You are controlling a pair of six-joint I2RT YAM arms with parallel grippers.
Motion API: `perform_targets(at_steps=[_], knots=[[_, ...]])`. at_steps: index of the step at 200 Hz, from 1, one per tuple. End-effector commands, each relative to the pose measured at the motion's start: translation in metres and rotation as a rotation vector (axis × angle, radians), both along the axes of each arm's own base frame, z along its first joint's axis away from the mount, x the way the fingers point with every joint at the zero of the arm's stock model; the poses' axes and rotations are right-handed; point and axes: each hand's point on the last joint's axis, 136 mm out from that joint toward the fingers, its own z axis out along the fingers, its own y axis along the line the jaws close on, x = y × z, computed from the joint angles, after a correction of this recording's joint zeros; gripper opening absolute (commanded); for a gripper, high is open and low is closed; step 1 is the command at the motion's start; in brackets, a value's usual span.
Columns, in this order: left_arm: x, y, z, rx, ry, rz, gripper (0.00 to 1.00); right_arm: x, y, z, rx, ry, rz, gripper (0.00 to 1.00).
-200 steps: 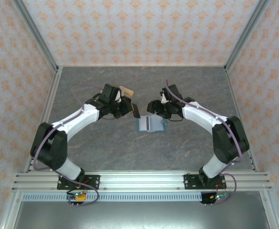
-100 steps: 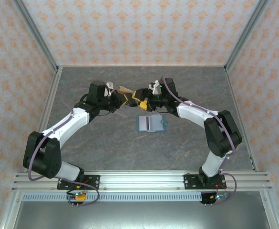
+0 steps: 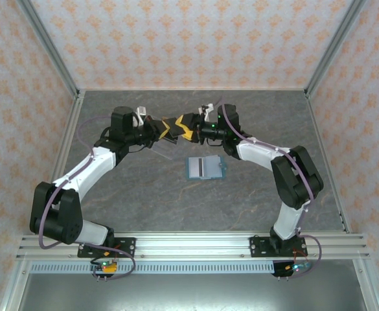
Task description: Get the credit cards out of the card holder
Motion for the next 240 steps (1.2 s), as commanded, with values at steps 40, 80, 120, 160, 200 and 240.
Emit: perform_targets(at_steps=[40,80,120,160,200,240], knots=[[-0.015,0.012,0.003,0.042,-0.006,-0.002,0.16,-0.007,0.001,0.004,-0.08,-0.096,0.02,0.05],[-0.024,0.052,-0.028,0.297,0.107,0.08,0.53,-0.004,-0.007,-0.034,-0.408,-0.206,0.04,0.0],[-0.035,0.126,-0.065,0.562,0.228,0.231,0.84,0.01,-0.01,-0.055,-0.752,-0.468,0.075,0.0],[-0.046,0.165,-0.087,0.706,0.301,0.263,0.97,0.024,0.011,-0.055,-0.878,-0.738,0.166,0.0],[-0.05,0.172,-0.102,0.74,0.337,0.23,1.0,0.041,0.025,-0.059,-0.997,-0.949,0.293,0.0],[-0.051,0.171,-0.107,0.745,0.35,0.205,1.0,0.054,0.031,-0.065,-1.042,-1.093,0.334,0.0]])
